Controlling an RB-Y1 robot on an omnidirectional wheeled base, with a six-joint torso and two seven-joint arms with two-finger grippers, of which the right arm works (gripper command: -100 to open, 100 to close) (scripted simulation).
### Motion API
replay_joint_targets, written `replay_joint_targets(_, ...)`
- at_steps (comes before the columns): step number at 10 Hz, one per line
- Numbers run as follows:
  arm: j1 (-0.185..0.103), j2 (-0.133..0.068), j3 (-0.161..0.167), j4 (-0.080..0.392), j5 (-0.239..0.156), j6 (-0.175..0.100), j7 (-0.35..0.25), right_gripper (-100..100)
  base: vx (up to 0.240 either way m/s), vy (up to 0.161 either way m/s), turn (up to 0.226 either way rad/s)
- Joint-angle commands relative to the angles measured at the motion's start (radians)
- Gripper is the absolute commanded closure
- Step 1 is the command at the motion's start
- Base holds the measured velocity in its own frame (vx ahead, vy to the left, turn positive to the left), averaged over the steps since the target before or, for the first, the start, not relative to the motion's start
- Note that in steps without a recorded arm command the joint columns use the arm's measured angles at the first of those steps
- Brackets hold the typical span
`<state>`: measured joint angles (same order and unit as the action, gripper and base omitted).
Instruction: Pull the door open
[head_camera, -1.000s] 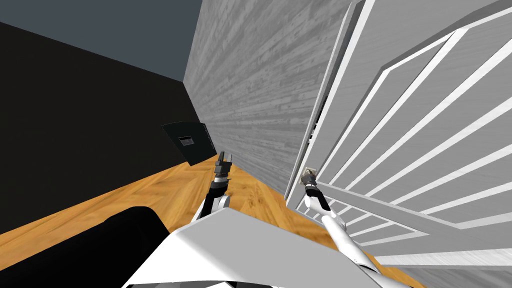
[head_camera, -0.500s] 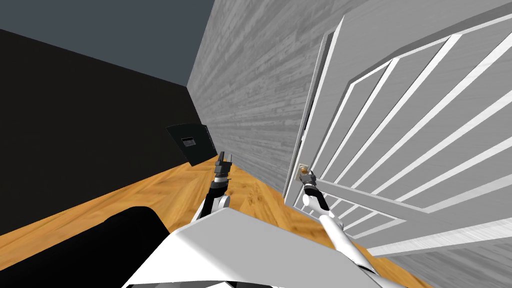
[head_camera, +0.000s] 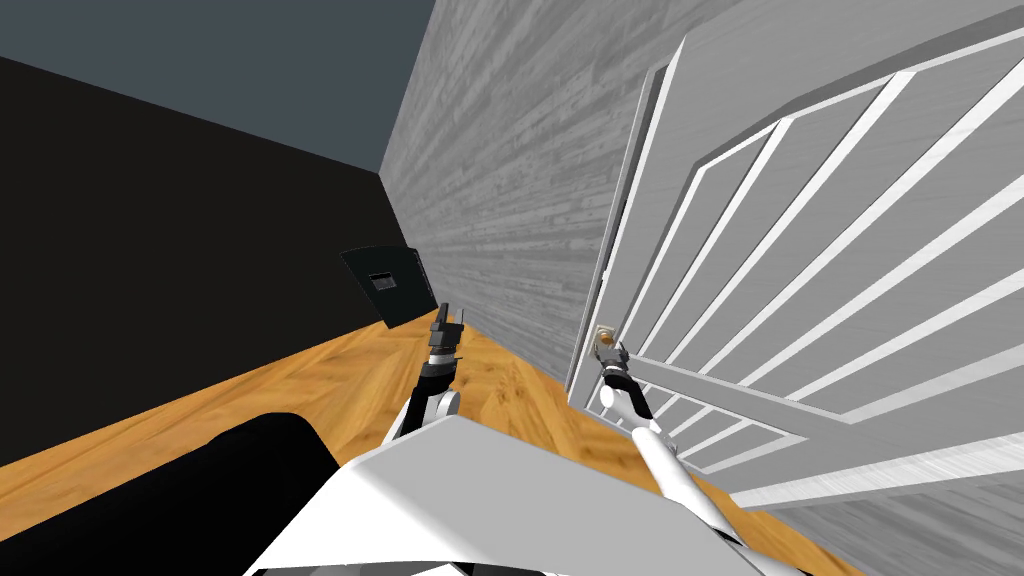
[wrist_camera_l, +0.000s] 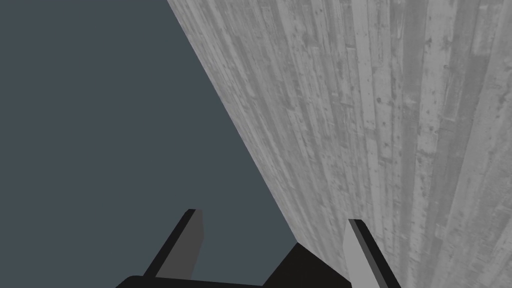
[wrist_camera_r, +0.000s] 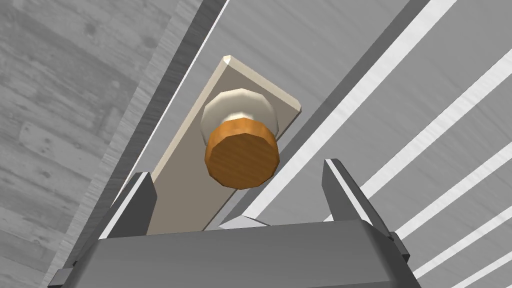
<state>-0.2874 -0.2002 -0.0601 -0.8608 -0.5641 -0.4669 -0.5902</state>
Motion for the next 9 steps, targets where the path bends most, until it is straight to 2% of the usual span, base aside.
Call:
replay_joint_targets(1, 0.0, 0.005, 0.002, -0.002, -0.015, -0.001, -0.033, -100, -0.052, -0.032, 0.023)
replay_joint_targets(3, 0.002, 0.024, 0.007, -0.019, -0.063, 0.002, -0.097, -100, -0.087, -0.043, 0.042)
replay_joint_targets(4, 0.002, 0.024, 0.007, -0.019, -0.063, 0.002, -0.106, -100, -0.073, -0.034, 0.021)
replay_joint_targets(7, 0.005, 0.05, 0.014, -0.043, -0.131, 0.007, -0.2, -100, -0.079, -0.03, 0.044)
replay_joint_targets(8, 0.005, 0.05, 0.014, -0.043, -0.131, 0.007, -0.208, -100, -0.06, -0.028, 0.019)
replay_joint_targets(9, 0.006, 0.057, 0.017, -0.05, -0.151, 0.009, -0.239, -100, -0.049, -0.027, 0.027)
